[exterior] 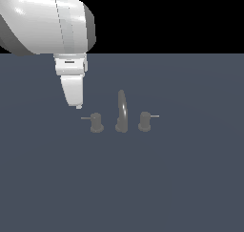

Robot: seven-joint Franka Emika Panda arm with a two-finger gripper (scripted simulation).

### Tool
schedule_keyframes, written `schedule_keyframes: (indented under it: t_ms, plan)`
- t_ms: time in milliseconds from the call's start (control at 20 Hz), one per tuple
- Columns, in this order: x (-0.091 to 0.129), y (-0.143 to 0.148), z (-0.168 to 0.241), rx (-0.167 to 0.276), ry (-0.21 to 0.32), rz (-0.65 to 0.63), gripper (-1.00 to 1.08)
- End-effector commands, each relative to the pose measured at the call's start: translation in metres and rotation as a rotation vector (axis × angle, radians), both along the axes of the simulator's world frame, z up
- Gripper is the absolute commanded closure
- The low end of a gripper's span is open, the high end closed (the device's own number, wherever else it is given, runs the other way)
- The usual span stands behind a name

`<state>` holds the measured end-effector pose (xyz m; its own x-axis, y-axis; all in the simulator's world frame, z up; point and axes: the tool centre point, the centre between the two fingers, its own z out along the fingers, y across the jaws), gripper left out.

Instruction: Turn on the faucet by rotating a designated handle.

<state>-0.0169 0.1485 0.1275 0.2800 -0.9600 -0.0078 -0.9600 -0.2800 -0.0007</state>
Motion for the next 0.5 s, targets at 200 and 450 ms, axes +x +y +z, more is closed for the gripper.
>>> schedule_keyframes:
  t_ms: [200,450]
  plan:
    - [0.029,-0.007,-0.033,-0.007,-0.001,-0.117,1.08]
    - [0.046,-0.012,-0.052,-0.01,-0.001,-0.185,1.08]
